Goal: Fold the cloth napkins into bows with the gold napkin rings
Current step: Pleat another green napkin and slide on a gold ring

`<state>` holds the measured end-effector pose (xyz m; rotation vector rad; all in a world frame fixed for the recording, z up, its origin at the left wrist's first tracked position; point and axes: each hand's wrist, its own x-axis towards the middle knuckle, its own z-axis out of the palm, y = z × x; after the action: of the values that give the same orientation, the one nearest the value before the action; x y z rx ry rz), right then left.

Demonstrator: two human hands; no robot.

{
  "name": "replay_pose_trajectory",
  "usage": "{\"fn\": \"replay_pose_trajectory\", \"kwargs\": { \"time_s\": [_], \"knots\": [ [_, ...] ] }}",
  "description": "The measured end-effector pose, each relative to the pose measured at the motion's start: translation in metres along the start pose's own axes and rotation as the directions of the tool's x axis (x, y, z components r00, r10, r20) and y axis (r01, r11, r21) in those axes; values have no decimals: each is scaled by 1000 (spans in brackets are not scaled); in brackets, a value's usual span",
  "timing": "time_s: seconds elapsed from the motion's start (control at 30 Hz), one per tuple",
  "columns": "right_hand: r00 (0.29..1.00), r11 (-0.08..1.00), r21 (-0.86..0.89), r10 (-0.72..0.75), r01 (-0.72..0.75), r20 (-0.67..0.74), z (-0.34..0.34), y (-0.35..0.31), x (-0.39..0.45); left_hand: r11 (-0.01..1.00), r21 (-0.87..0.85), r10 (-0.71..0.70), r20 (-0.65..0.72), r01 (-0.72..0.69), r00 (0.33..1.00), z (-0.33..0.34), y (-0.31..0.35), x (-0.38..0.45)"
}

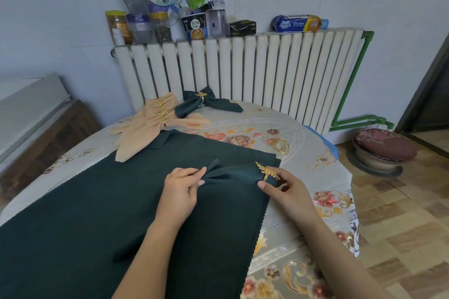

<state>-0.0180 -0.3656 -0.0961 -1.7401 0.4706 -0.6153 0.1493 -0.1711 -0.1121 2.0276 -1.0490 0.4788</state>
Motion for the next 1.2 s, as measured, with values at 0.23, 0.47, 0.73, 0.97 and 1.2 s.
{"fn": "replay_pose_trajectory", "kwargs": {
  "time_s": [0.23, 0.47, 0.73, 0.97, 1.2],
  "knots": [
    [992, 989, -87, -120, 123, 37, -2, -3, -2, 996, 51, 71, 25, -72, 997, -1, -10, 2],
    [986, 986, -68, -147, 152, 75, 1, 0, -3, 991, 85, 106, 18, -107, 994, -5, -4, 2],
    [966, 952, -170, -242, 254, 88, -1, 3, -2, 972, 143, 185, 23, -186, 982, -8, -1, 4],
    [940, 888, -311, -303, 338, 157, 2, 7, -2, 957, 172, 228, 42, -231, 973, -11, 4, 5],
    [892, 710, -550, -417, 439, 175, 10, 4, -5, 952, 157, 254, 68, -262, 965, -7, 14, 5]
  ]
}}
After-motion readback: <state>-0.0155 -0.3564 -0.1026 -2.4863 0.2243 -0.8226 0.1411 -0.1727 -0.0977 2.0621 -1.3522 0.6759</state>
